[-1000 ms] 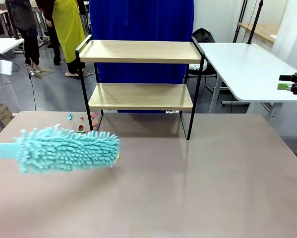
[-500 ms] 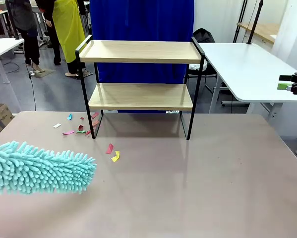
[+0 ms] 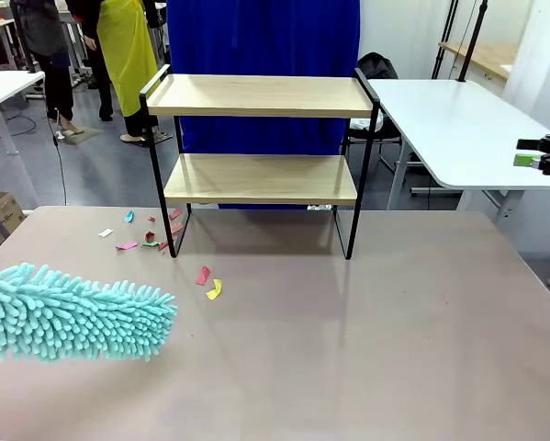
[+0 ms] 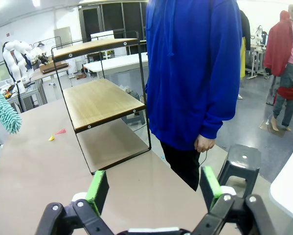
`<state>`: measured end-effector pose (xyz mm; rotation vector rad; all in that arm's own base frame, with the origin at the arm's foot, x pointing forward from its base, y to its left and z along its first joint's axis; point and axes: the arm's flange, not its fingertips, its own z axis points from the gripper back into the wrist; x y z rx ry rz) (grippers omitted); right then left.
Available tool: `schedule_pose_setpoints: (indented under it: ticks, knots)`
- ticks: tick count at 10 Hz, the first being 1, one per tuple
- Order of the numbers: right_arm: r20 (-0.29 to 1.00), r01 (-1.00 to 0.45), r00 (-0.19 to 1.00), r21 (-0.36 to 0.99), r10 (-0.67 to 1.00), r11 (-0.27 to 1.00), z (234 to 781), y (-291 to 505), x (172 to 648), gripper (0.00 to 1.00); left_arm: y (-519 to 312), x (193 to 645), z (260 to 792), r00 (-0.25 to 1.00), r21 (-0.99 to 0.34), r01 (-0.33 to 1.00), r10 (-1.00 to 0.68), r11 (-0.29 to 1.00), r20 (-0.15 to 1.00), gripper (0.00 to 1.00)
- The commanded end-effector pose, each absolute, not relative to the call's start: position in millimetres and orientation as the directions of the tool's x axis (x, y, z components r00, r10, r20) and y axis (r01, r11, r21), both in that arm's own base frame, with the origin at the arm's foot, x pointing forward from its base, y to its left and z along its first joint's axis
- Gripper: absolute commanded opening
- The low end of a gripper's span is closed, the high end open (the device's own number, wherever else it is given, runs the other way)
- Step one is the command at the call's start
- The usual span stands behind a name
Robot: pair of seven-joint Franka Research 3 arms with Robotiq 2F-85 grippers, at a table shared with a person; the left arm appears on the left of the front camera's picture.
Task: Clean the shelf.
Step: Hand the Duster back to the human.
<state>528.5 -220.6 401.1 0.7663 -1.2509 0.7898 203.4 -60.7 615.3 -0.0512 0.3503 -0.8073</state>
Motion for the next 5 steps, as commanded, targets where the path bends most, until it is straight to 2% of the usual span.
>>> schedule_pose_setpoints:
  ticks: [1, 5]
  knots:
    - [0.987, -0.852, 0.130, 0.063, 0.095, 0.519, 404.6, -217.8, 528.0, 1.00, -59.6, 202.7, 615.4, 0.647, -0.179, 0.691, -0.709, 0.701, -0.280, 0.13]
    - [0.987, -0.852, 0.130, 0.063, 0.095, 0.519, 404.6, -217.8, 528.0, 1.00, -59.6, 202.7, 615.4, 0.647, -0.179, 0.691, -0.709, 0.701, -0.280, 0.13]
